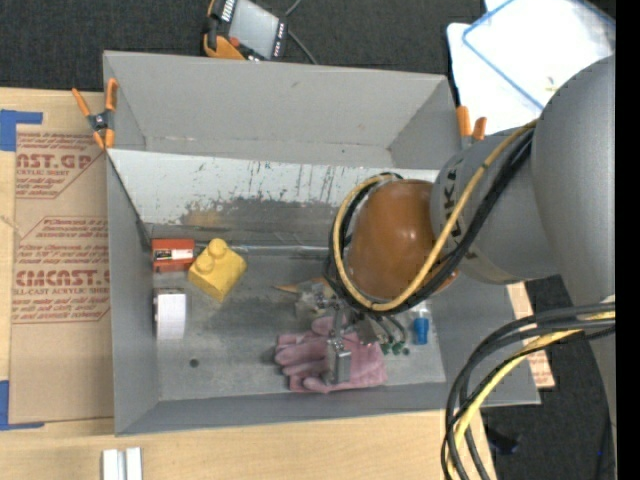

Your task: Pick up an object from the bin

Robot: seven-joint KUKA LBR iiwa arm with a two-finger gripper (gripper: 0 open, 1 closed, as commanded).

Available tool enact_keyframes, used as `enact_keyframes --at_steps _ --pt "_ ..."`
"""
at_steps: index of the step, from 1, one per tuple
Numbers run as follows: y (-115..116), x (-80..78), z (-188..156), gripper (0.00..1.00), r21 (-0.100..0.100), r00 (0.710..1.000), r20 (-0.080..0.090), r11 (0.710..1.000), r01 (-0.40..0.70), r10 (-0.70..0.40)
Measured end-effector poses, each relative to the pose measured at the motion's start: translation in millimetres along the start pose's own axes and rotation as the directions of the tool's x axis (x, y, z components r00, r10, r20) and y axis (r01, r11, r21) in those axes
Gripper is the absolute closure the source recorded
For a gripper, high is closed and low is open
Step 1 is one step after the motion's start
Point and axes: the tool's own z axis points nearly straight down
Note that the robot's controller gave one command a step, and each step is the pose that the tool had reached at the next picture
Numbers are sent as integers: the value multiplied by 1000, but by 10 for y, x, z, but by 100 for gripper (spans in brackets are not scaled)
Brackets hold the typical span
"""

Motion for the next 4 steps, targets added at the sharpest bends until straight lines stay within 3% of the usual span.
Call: enact_keyframes --at_steps 1,2,4 --pt "-71 -61 -3 100 -2 994 -12 994 -107 107" --pt "-71 -61 -3 100 -2 994 -12 994 -107 107" --pt "-61 -60 -346 100 -2 994 -14 994 -106 106"
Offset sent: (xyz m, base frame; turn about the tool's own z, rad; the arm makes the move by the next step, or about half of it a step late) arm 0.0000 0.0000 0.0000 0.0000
